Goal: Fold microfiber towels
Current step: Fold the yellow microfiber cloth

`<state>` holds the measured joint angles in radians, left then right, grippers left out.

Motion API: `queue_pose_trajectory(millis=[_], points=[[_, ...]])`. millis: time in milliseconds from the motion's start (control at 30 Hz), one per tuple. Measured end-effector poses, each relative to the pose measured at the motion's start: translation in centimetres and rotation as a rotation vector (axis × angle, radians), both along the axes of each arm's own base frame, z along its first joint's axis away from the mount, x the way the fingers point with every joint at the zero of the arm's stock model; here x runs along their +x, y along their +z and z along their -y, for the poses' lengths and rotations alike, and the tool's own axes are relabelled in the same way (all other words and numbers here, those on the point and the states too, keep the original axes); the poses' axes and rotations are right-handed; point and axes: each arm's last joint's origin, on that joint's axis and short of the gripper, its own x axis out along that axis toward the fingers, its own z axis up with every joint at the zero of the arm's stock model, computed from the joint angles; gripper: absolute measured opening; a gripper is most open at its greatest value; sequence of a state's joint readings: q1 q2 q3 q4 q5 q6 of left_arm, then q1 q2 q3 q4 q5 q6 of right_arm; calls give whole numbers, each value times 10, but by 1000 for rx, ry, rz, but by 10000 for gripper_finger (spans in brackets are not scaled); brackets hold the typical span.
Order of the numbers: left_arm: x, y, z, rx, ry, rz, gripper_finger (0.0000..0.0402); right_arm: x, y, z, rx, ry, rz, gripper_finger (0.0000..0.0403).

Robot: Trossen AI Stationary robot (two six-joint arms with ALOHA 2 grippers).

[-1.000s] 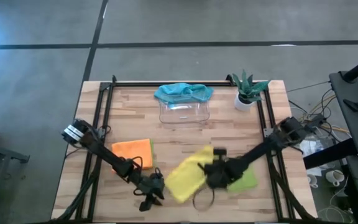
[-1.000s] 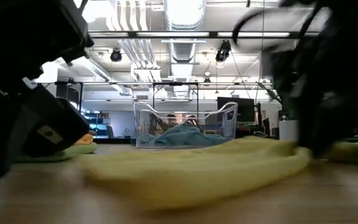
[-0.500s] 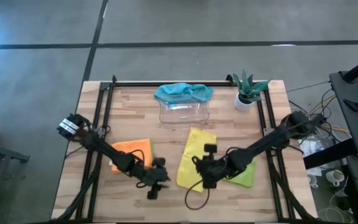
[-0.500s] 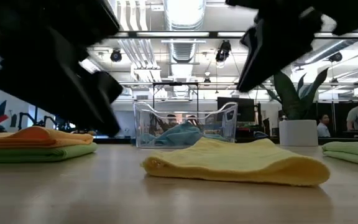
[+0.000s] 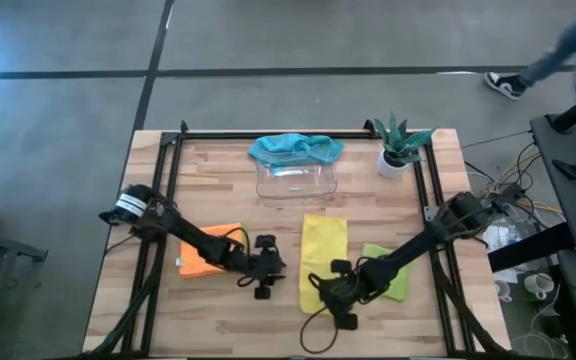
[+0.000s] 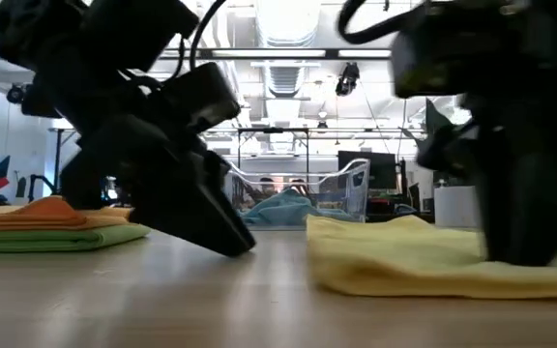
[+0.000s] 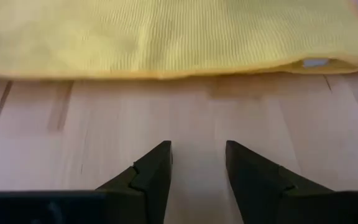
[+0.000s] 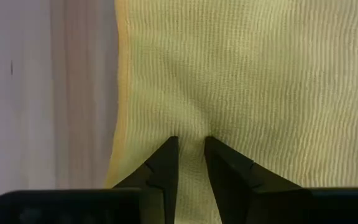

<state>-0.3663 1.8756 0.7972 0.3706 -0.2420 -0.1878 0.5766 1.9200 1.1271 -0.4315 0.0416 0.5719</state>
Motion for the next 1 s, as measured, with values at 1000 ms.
queue_pose_trajectory(millis=[1000], points=[[60,8,-13,77,-31,167,139,17,23,31,-220,-130,178,79]])
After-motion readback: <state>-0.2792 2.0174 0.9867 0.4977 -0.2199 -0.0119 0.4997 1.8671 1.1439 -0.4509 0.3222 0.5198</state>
